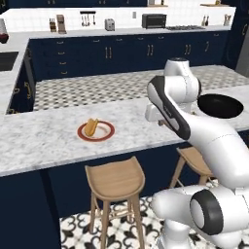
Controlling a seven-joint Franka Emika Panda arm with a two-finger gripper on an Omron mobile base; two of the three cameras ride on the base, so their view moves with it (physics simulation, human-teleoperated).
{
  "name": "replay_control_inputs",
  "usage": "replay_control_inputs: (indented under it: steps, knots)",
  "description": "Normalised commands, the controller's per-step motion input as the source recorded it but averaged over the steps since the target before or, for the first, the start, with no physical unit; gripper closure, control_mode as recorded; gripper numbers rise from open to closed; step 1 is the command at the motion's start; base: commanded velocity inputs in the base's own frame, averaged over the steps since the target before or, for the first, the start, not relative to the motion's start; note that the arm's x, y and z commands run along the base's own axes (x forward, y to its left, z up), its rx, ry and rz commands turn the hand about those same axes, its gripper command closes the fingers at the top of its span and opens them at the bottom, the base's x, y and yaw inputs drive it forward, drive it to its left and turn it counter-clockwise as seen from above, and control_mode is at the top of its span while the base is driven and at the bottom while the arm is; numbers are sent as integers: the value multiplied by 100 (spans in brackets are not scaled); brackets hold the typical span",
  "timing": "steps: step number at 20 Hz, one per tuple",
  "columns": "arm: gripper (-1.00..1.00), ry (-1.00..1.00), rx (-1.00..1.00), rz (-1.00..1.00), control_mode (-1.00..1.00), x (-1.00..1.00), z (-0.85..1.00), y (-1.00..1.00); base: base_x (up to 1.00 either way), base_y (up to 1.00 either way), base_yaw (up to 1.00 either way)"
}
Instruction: Place one bun and one sausage from the bowl on each plate.
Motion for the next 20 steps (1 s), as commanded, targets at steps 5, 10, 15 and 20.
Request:
replay_control_inputs:
  steps: [5,10,15,20]
  knots:
    - [100,0,0,0,100,0,0,0,74,82,-10]
    - [100,0,1,-6,-100,40,-14,8,38,16,-3]
    - [100,0,5,-15,-100,85,-64,25,0,0,0]
    - [100,0,2,-19,-100,100,-61,49,0,0,0]
